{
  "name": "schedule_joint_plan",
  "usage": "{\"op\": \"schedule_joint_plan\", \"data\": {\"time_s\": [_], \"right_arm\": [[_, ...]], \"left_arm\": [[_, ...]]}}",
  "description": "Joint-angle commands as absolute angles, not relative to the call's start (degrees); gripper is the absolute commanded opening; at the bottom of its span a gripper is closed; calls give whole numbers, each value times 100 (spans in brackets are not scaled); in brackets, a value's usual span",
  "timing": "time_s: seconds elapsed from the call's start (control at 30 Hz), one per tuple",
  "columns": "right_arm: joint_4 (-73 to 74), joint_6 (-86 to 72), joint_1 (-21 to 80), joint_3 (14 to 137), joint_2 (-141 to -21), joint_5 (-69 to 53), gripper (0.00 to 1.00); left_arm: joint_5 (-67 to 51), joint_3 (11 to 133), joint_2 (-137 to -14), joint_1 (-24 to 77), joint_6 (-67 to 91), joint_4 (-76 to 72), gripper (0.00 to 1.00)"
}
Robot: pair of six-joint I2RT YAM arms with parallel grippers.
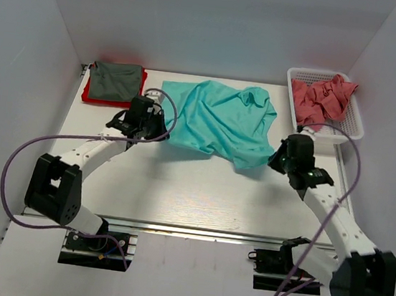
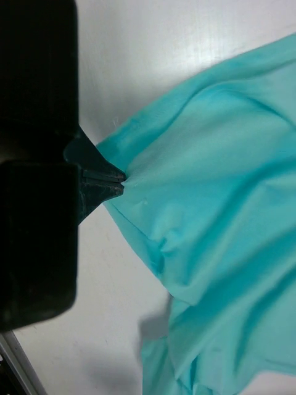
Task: Fold and stack the t-shirts
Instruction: Flatten out the tshirt
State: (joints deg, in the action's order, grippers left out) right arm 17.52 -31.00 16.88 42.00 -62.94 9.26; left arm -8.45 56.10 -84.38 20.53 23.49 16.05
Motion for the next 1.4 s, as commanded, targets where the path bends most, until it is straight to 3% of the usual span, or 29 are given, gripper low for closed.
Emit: {"op": "schedule_joint_plan", "data": {"time_s": [0.0,0.57,1.1,1.37], "right_arm": [[1696,-2883,1679,4779,-5705,1985,0],[958,-941,1661,8620,-5325,4025,0],[1644,-229,1670,10792,-4404,1855,0],[1521,-132,1661,10531,-4227,1679,0]], "left_arm": [[-677,6151,-7919,2074,2198,1564,0],[1116,8815,-6172,2074,1345,2417,0],[-193,9984,-4896,1960,1055,2760,0],[-334,10020,-4860,1960,1055,2812,0]]}}
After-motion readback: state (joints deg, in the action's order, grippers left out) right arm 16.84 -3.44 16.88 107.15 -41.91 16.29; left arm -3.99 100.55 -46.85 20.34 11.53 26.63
